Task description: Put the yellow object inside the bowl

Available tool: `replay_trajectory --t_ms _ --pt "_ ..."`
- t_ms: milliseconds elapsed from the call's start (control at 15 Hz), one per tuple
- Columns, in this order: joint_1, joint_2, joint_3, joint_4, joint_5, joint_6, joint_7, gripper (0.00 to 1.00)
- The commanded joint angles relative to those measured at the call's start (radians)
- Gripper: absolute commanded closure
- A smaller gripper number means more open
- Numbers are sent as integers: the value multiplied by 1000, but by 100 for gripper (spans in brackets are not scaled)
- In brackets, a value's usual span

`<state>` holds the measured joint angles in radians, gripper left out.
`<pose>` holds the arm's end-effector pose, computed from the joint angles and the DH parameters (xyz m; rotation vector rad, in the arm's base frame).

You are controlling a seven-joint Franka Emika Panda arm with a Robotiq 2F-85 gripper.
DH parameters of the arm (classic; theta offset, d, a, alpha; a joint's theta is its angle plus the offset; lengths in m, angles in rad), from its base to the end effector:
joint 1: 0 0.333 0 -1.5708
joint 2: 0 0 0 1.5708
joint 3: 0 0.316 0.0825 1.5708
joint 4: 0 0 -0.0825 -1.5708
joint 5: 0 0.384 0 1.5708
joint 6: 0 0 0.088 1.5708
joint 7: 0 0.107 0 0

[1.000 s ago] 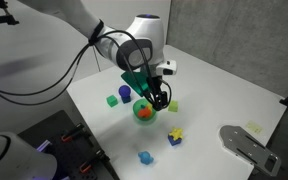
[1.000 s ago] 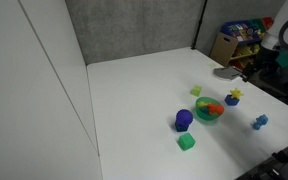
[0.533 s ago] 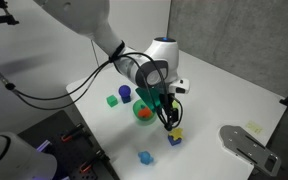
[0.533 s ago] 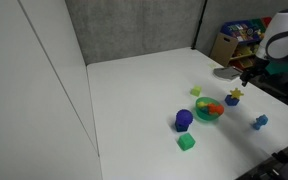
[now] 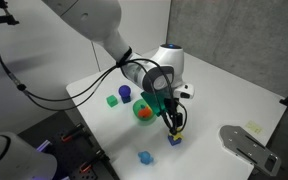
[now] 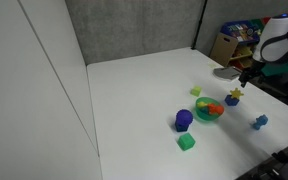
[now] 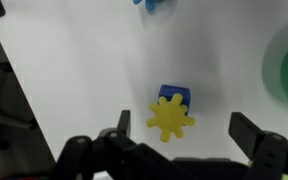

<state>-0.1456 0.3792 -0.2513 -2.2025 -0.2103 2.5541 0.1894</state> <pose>0.5110 -0.2129 0.2112 2.8808 -0.5738 -0.0653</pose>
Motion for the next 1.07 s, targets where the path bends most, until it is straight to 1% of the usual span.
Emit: replay_trajectory --t_ms 0,267,600,1000 --pt "8 20 -16 2 -8 54 19 0" --pt "-15 67 -2 9 41 127 -10 0" --pt "-46 135 24 15 130 250 -50 0" --pt "-42 229 24 47 177 371 -56 0"
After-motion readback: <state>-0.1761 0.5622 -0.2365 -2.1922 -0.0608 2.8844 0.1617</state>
